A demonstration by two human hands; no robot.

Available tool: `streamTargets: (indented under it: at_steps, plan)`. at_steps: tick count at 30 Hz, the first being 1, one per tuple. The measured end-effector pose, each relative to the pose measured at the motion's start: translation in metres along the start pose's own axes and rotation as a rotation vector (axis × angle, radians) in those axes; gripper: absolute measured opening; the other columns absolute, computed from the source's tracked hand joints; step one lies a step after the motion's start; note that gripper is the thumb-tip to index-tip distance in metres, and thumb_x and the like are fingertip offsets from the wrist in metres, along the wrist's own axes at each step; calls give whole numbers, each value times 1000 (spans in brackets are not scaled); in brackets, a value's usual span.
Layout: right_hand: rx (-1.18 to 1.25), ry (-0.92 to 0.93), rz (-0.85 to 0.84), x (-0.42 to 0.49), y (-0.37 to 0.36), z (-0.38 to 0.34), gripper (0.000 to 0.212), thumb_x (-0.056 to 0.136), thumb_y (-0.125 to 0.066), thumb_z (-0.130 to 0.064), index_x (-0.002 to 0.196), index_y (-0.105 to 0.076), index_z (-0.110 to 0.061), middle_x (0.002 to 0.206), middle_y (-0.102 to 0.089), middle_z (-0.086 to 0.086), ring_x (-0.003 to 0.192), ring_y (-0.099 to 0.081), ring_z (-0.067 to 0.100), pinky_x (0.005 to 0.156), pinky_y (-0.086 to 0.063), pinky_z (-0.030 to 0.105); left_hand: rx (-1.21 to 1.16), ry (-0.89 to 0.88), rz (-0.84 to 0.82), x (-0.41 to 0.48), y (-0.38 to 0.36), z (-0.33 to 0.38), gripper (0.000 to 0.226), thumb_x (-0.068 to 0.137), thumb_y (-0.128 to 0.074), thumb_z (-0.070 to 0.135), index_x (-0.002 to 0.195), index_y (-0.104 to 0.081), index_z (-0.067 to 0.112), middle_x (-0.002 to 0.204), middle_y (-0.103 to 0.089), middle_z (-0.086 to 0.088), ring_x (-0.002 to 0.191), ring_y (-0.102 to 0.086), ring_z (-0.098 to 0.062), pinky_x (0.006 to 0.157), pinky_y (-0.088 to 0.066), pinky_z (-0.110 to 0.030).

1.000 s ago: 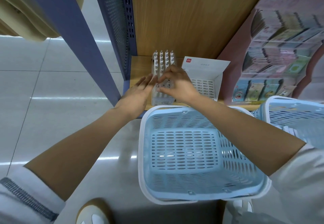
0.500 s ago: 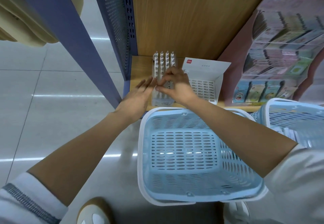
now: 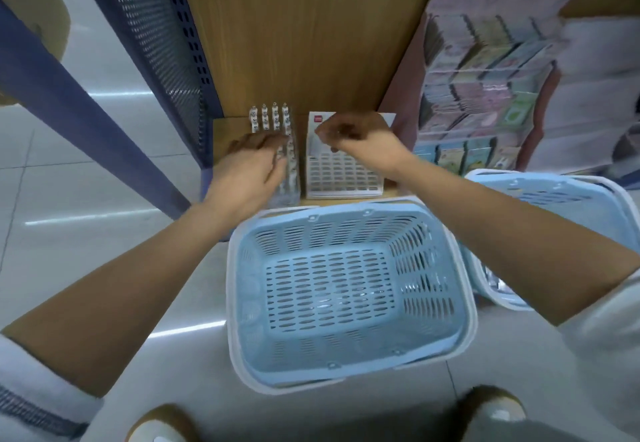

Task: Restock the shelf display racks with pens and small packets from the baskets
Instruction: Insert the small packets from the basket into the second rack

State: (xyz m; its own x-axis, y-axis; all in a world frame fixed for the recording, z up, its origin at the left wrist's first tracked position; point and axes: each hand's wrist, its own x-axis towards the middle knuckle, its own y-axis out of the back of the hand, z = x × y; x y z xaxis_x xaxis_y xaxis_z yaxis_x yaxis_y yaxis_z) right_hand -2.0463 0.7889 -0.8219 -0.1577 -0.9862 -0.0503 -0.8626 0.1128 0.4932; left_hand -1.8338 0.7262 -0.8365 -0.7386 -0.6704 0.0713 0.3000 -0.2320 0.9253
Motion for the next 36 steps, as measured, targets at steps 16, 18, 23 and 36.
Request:
streamTargets:
  at_steps: [16,18,23,36]
  plan:
    - [-73,-552,61,-211,187,190,16,92,-62,-23,87,-68,-9,75,-65,-5,66,-59,-5,71,-47,17,111,-446,-284,70,-136,255,62,99,-39,47,152,-26,20,163,-6,-4,151,-1,-22,121,0,-42]
    - [-155,-661,7,-215,188,231,30,84,-69,-39,105,-67,-17,104,-67,2,99,-62,10,94,-48,34,153,-426,-283,77,-143,255,65,98,-39,51,153,-23,20,164,-1,-3,150,4,-20,122,0,-43]
    - [-475,-880,-187,-206,179,280,92,69,-66,-71,146,-27,-38,154,-9,11,143,-3,37,115,-18,54,157,-437,-289,83,-155,250,68,98,-39,51,154,-19,19,164,4,-1,150,7,-20,122,-4,-42]
    - [-605,-658,-229,-200,146,273,100,61,-77,-64,142,-29,-32,136,-23,6,130,-22,30,105,-32,49,145,-428,-225,80,-155,253,63,93,-28,50,146,-40,16,163,-12,-4,150,-8,-24,118,-20,-46]
